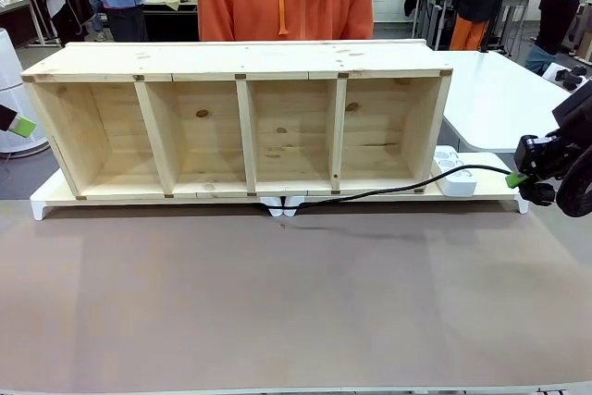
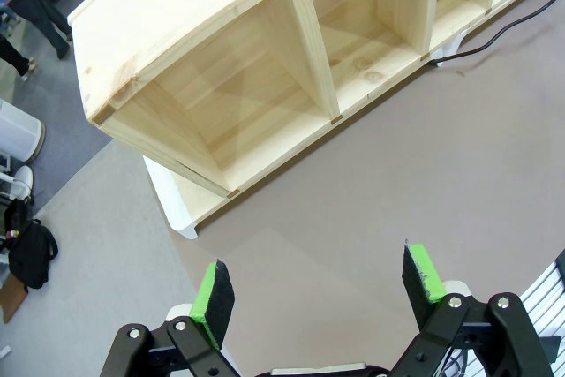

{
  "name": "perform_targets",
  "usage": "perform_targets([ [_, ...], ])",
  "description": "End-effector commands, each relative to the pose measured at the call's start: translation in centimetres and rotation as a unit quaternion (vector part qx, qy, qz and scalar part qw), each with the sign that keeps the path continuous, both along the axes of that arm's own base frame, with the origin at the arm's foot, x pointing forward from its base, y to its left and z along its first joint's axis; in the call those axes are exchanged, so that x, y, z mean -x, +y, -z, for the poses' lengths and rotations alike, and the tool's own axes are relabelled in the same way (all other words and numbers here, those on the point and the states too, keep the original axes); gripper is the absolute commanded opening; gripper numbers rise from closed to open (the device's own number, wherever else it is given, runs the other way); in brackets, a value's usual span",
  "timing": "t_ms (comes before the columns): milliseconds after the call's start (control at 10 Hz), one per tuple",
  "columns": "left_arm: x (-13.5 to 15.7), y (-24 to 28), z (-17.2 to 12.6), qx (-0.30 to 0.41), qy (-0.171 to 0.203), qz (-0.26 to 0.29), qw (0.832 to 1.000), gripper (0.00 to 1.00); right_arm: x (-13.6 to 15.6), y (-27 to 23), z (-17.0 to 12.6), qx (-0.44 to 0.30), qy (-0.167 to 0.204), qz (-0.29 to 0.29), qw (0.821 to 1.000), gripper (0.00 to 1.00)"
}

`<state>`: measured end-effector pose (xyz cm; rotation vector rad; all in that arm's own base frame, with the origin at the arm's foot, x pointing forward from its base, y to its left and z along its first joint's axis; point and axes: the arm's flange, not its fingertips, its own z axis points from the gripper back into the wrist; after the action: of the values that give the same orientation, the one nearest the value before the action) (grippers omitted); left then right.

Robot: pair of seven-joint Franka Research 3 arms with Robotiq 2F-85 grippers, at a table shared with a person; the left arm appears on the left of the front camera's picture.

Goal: Perform cable management.
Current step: Release the Power Cable when the human grasps it.

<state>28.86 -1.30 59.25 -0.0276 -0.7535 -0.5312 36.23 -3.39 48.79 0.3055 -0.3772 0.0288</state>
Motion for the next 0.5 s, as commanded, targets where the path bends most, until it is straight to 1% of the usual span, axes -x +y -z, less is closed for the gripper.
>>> perform_targets([
  [0, 0.0, 0.1, 0.0, 0.001, -0.001, -0.002, 1.0, 1.0, 0.2, -0.1, -0.2, 0.0, 0.001, 0.003, 1.0, 0.17],
  [200, 0.0, 0.1, 0.0, 0.001, -0.001, -0.002, 1.0, 1.0, 0.0, 0.0, 0.0, 0.0, 0.0, 0.0, 1.0, 0.17],
  [300, 0.0, 0.1, 0.0, 0.001, -0.001, -0.002, 1.0, 1.0, -0.9, 0.2, -0.5, 0.007, 0.0, -0.005, 1.0, 0.17],
  [400, 0.0, 0.1, 0.0, 0.001, -0.001, -0.002, 1.0, 1.0, -2.1, 0.8, -1.4, 0.014, -0.012, -0.005, 1.0, 0.17],
])
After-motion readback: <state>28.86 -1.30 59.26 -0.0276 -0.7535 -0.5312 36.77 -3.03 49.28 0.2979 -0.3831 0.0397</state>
